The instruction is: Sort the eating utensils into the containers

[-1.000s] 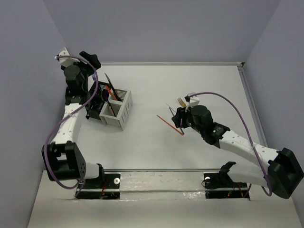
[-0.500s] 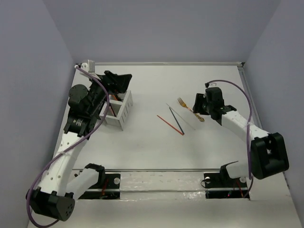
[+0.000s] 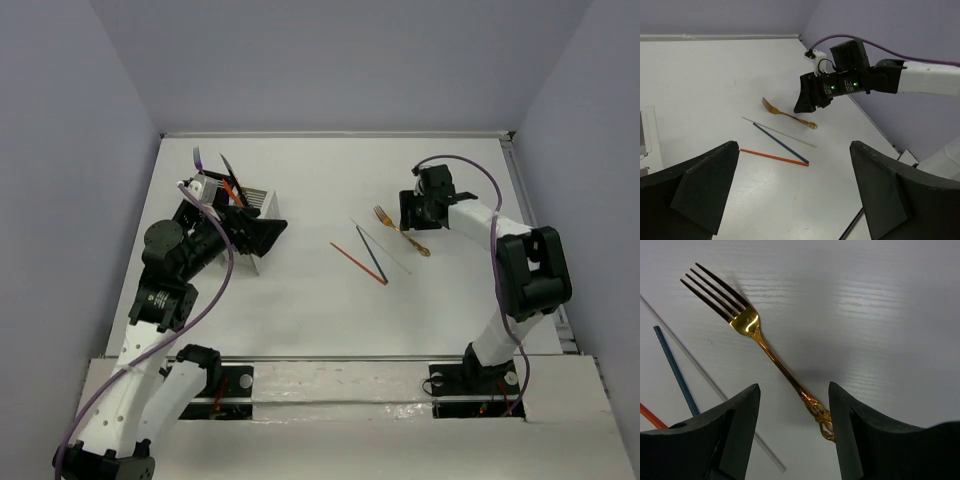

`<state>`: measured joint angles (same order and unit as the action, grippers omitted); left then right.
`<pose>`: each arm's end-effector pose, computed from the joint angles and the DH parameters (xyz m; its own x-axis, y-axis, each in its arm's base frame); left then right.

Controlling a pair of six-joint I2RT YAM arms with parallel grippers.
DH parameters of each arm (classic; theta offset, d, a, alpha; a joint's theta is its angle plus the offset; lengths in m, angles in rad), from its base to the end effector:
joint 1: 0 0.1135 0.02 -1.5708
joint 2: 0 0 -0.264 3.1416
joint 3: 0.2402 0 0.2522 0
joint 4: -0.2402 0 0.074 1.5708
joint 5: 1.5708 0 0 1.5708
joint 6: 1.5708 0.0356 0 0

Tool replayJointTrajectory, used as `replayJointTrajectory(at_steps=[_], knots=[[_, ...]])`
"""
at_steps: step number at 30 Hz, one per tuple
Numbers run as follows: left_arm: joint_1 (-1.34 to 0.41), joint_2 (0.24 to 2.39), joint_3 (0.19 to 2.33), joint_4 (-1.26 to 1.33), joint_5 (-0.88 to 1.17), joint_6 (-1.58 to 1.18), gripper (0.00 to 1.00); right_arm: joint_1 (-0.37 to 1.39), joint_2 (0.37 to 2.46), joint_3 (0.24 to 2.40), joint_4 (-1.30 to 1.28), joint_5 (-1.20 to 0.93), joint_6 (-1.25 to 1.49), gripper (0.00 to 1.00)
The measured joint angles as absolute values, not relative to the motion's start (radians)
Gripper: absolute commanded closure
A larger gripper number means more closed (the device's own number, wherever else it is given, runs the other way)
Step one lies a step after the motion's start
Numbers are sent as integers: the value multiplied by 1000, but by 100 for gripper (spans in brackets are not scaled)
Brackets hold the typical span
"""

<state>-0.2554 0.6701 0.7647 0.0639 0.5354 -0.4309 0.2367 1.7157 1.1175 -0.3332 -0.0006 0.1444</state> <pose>0.1450 -0.0566 0.3768 -0.1556 -0.3306 -0.9308 0.7041 0.6238 -0.3393 0.3497 0.0844 0.1984 -0.8058 -0.0463 -0.5904 -0.1201 0.9890 0.0863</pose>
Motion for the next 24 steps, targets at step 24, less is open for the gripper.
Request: replayJointTrajectory(at_steps=[24], knots=[[-261, 725, 684, 141, 645, -515, 6, 266, 1875, 1218, -416, -38, 99, 77]])
